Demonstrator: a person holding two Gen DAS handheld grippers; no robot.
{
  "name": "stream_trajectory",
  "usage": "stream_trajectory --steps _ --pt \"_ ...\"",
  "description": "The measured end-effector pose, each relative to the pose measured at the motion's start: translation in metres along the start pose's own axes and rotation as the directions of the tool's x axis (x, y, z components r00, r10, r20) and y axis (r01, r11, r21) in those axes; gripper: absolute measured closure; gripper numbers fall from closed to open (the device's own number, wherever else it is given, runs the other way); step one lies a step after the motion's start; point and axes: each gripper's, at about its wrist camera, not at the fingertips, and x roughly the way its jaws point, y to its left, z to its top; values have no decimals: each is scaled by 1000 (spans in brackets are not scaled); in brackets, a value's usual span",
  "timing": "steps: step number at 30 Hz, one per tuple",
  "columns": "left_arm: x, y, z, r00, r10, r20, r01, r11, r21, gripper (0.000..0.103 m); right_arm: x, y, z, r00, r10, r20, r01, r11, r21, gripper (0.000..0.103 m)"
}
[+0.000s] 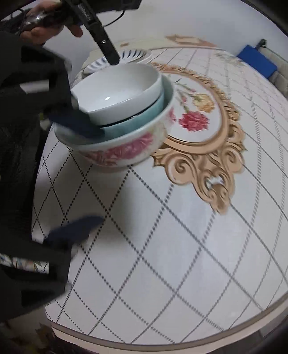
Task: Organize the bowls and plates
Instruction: 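Grasp the rim of the nested bowl stack with both tools, then lift the nested bowl stack with both tools and carry it toward the plates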
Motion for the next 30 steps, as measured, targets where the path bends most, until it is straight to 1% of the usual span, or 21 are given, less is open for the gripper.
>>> stream_trajectory --steps 1,2,3,5,6,8,11,13,14,16,18,20,21,22,23,24,25,26,27,28,30 --pt "0 -1 1 1000 -2 7 2 1000 -1 31 -4 -3 0 1000 19 8 -19 1000 7 16" --pt "1 0 1 1000 1 17 -1 1000 -7 18 -8 -5 -1 999 39 23 -39 999 15 15" --pt "2 1 1 1000 -3 20 4 1000 -16 15 -11 -5 -1 997 65 37 -66 998 12 13" --pt "10 5 3 999 -49 0 49 998 -44 15 -11 -3 -1 992 111 57 -111 994 2 5" --pt "15 6 4 998 -65 -11 64 996 -55 15 -9 0 -2 990 125 64 -125 992 -4 3" --pt "21 4 6 997 -80 -17 78 995 -59 15 -4 7 -1 990 125 64 -123 992 -30 3" --pt "33 -4 10 994 -99 -38 97 995 -37 15 4 12 1 990 120 70 -116 991 -62 3" --pt "44 -7 14 993 -101 -56 99 995 -32 15 15 14 3 990 136 43 -134 989 -60 3" --pt "51 -8 16 992 -109 -67 106 994 -36 15 21 14 5 989 146 23 -145 988 -52 3" --pt "63 -9 19 988 -128 -89 124 991 -45 15 32 10 11 984 177 10 -177 984 -16 3" --pt "72 -11 22 987 -127 -100 123 991 -46 15 43 7 16 975 222 -16 -222 975 9 3" --pt "81 -13 25 987 -110 -115 107 994 -36 17 50 5 20 973 230 -36 -229 973 22 3" --pt "85 -13 26 988 -100 -119 97 995 -32 17 54 5 22 974 221 -43 -221 975 16 6" --pt "88 -12 27 988 -95 -122 91 995 -31 19 56 5 23 974 222 -45 -222 975 9 11" --pt "93 -11 28 985 -112 -132 109 994 -34 25 57 7 25 973 224 -46 -225 974 -4 11" --pt "96 -10 28 983 -115 -142 111 993 -35 30 58 8 26 973 227 -49 -228 973 -19 19" --pt "97 -11 27 985 -108 -136 105 994 -28 30 60 11 27 972 228 -58 -231 972 -34 31" --pt "96 -10 27 986 -108 -127 106 994 -25 31 60 12 28 971 234 -59 -236 971 -42 32" --pt "95 -9 26 986 -113 -121 111 994 -26 33 61 13 29 967 246 -61 -248 968 -43 38" --pt "94 -8 25 986 -117 -120 115 993 -27 33 62 15 30 973 221 -69 -225 973 -56 44" --pt "91 -6 24 987 -112 -111 111 994 -19 34 65 22 30 978 197 -73 -203 975 -86 44"
